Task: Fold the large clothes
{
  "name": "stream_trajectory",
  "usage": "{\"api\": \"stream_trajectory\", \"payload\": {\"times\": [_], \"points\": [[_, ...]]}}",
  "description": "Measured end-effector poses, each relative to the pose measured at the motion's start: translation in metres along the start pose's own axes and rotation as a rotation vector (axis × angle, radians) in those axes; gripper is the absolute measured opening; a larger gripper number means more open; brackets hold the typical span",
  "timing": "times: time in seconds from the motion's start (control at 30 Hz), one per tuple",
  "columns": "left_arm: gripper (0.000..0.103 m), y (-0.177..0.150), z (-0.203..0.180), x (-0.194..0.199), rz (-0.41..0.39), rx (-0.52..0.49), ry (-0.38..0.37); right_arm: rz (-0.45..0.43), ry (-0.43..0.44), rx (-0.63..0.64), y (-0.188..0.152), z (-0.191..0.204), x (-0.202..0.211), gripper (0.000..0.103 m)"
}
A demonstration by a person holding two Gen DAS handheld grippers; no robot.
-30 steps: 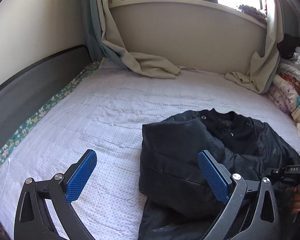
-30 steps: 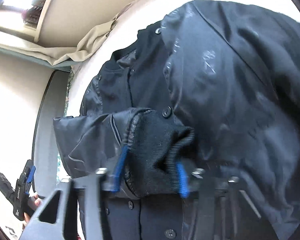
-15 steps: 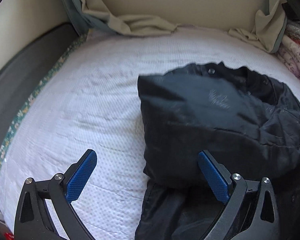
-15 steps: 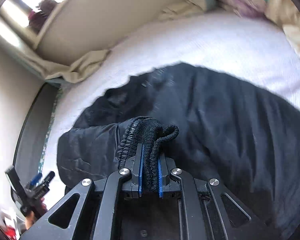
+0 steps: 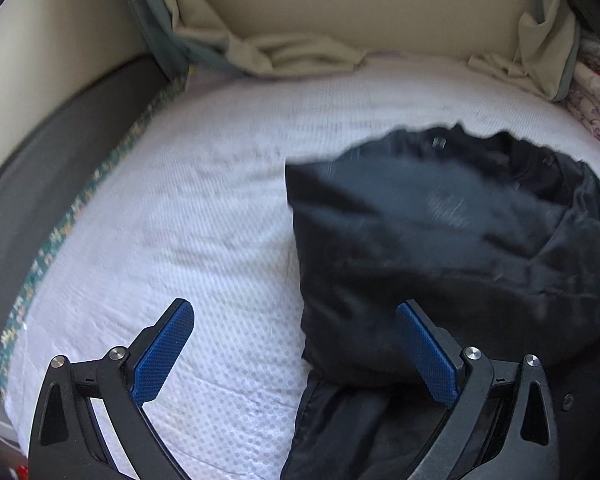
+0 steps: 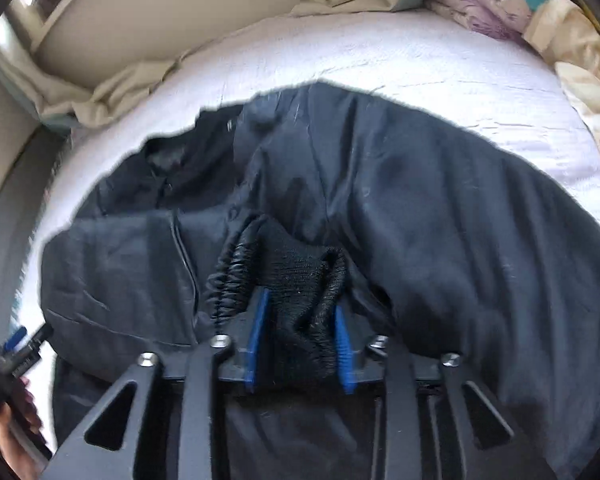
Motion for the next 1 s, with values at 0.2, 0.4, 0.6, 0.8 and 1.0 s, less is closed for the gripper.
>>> {"api": "stream_trajectory", "payload": {"times": [0.2,0.4,0.6,0.8,1.0], "points": [[0.093,0.012,-0.014,0.015,-0.095,-0.014,-0.079,-0.201,0.033,0.17,0.013,0.03,0.055,0.043],[0.083,-0.016,-0.03,-0.029,0.072,-0.033,-0.129,-0.041,0.054,0.238,-0.016,0.048,0.003,0.019],[0.084,-0.03,-0.025,-0.055,0.142,0.044,-0.173,0.068,-0.009,0.254,-0.041,0.039,-0.037,0.018],[0.084,-0.04,-0.03,-0.056,0.124,0.015,-0.158,0.079,0.001,0.271,-0.049,0.033,-0.051,0.018],[0.084,-0.047,-0.028,-0.061,0.123,0.056,-0.178,0.065,0.035,0.249,-0.052,0.028,-0.055,0.018]]}}
Point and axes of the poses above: each gripper's, at about its wrist camera, not at the fingertips, and x roughly against the way its jaws point, z to its left, y to its top, the point moved 1 cm from there along -x, roughly the way its jaws point, and after that the axes turned 10 degrees about -z, right-handed, at the moved point
